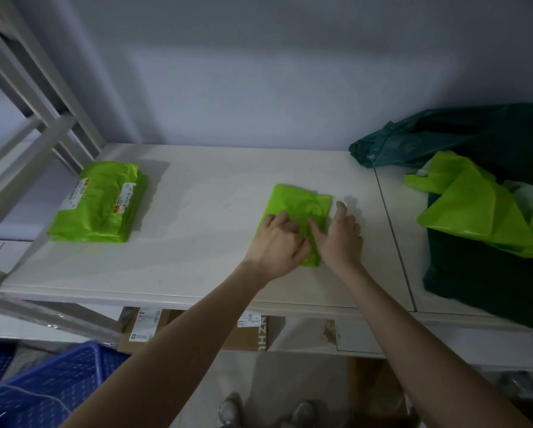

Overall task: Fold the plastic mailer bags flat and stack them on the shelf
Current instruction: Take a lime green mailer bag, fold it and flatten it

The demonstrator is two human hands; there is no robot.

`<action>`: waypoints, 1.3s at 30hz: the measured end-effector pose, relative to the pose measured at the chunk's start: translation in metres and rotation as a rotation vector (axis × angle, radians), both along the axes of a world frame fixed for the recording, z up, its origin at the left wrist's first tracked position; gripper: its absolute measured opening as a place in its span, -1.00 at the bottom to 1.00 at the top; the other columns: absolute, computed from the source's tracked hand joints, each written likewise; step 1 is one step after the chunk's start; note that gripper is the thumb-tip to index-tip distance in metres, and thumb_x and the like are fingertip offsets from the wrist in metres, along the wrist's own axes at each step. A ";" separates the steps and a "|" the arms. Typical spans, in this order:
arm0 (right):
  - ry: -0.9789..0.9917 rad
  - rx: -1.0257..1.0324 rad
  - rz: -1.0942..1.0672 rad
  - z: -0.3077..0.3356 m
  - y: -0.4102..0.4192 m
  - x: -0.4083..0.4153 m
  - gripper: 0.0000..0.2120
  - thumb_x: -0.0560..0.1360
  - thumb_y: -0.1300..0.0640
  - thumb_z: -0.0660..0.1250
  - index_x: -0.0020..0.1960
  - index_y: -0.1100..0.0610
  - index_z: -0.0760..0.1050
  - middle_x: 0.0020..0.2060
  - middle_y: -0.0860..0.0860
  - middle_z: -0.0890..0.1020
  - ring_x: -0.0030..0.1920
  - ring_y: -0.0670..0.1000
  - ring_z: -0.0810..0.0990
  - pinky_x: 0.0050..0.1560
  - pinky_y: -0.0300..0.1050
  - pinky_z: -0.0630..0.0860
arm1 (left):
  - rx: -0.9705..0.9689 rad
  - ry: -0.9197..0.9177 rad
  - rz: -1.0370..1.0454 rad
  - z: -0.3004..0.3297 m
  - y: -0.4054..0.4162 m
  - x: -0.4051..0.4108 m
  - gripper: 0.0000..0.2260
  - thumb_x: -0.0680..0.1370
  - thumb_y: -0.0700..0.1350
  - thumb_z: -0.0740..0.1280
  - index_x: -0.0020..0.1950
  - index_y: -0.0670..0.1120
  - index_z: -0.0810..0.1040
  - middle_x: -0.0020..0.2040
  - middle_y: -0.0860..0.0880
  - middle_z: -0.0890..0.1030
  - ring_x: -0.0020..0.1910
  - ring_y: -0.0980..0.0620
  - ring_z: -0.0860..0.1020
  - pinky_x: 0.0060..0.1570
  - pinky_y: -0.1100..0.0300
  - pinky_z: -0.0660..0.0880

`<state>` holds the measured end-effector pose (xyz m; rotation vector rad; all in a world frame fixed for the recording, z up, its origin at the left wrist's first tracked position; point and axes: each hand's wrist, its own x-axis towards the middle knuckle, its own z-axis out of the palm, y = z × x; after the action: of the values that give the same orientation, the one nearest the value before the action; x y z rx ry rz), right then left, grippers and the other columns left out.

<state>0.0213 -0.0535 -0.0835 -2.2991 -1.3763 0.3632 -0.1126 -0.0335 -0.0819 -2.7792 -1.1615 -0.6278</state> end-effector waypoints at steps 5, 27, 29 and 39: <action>0.018 -0.010 0.089 -0.002 0.011 -0.001 -0.40 0.49 0.03 0.34 0.41 0.20 0.17 0.17 0.24 0.42 0.19 0.25 0.41 0.08 0.05 0.40 | -0.517 -0.119 0.569 0.008 0.026 0.000 -0.44 0.53 0.10 0.24 0.44 -0.13 0.22 0.40 -0.15 0.29 0.36 -0.17 0.28 0.27 -0.02 0.27; 0.645 0.167 0.242 0.013 0.062 -0.075 -0.44 0.51 0.19 0.30 0.41 0.05 0.12 0.06 0.10 0.59 0.05 0.17 0.59 0.03 -0.05 0.49 | -0.566 -0.766 0.468 0.029 0.068 -0.083 -0.59 0.50 -0.43 0.15 0.30 -0.18 0.50 0.16 -0.10 0.33 0.10 0.01 0.42 0.13 0.46 0.25; 0.613 0.192 0.269 0.016 0.070 -0.100 -0.40 0.50 0.21 0.30 0.45 0.04 0.10 0.15 0.12 0.56 0.09 0.15 0.56 0.04 -0.07 0.47 | -0.476 -0.642 0.474 0.032 0.072 -0.102 -0.59 0.50 -0.43 0.12 0.31 -0.23 0.46 0.23 -0.18 0.33 0.02 -0.02 0.45 0.14 0.32 0.34; 0.528 0.145 0.280 0.000 0.103 -0.215 -0.55 0.52 0.24 0.26 0.38 0.13 0.27 0.20 0.20 0.50 0.21 0.19 0.47 0.10 -0.08 0.36 | -0.257 -0.083 0.623 0.022 0.086 -0.199 -0.51 0.50 -0.21 0.16 0.45 -0.17 0.26 0.49 -0.14 0.17 0.46 -0.12 0.17 0.41 0.04 0.09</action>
<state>-0.1941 0.0498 -0.0838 -1.7216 -1.3830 0.8565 -0.3120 0.0528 -0.0597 -2.3535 -2.1185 -0.5517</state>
